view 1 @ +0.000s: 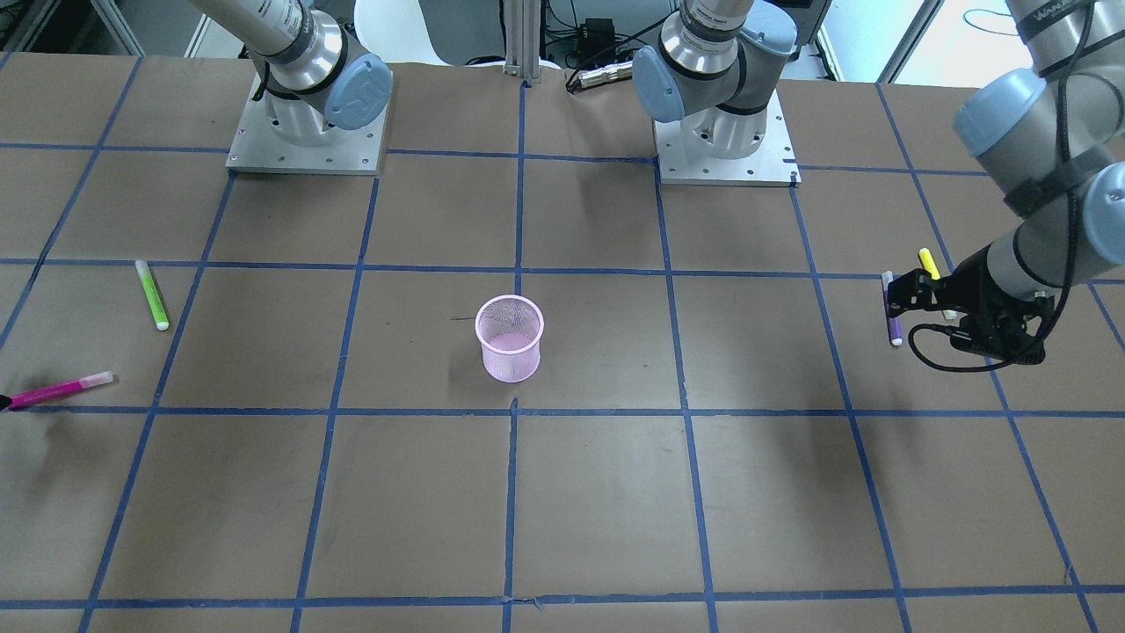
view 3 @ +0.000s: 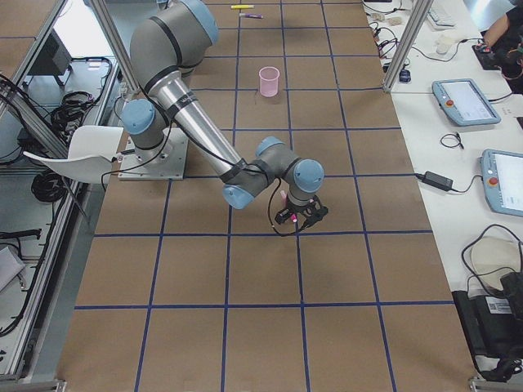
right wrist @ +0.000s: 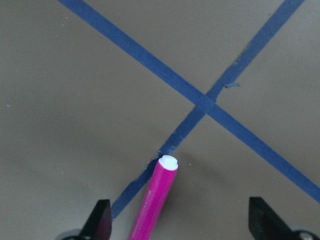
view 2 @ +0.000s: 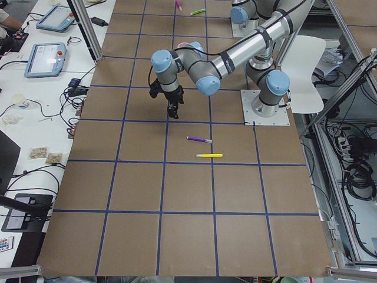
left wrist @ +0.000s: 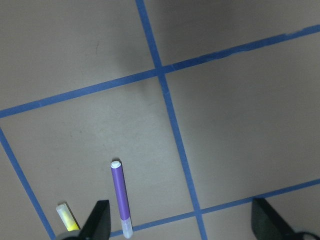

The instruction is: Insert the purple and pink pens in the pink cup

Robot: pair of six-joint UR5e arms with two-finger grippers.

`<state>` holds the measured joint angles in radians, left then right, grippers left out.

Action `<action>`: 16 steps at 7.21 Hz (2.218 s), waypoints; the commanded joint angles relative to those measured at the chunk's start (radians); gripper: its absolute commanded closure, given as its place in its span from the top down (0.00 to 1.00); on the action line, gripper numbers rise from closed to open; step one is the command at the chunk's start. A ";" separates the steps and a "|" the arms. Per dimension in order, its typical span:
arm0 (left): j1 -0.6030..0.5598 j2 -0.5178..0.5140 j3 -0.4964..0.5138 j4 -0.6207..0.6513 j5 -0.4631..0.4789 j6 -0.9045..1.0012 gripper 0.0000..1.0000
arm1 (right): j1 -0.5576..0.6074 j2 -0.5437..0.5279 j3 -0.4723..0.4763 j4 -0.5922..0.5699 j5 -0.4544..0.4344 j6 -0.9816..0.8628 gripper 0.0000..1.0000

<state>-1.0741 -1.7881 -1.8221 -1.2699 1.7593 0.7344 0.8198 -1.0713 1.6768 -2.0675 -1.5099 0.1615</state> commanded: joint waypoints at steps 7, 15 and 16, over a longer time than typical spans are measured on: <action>0.071 -0.194 -0.086 0.162 0.129 -0.007 1.00 | 0.001 0.056 0.000 -0.016 0.069 0.067 0.00; 0.094 -0.214 -0.097 0.170 0.085 0.000 0.58 | 0.282 -0.144 -0.083 0.004 0.063 0.224 0.00; 0.094 -0.214 -0.097 0.173 0.085 0.002 0.40 | 0.400 -0.197 -0.077 0.004 0.015 0.360 0.00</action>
<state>-0.9803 -1.9997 -1.9189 -1.1009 1.8442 0.7347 1.0782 -1.1973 1.5970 -2.0661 -1.4538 0.3743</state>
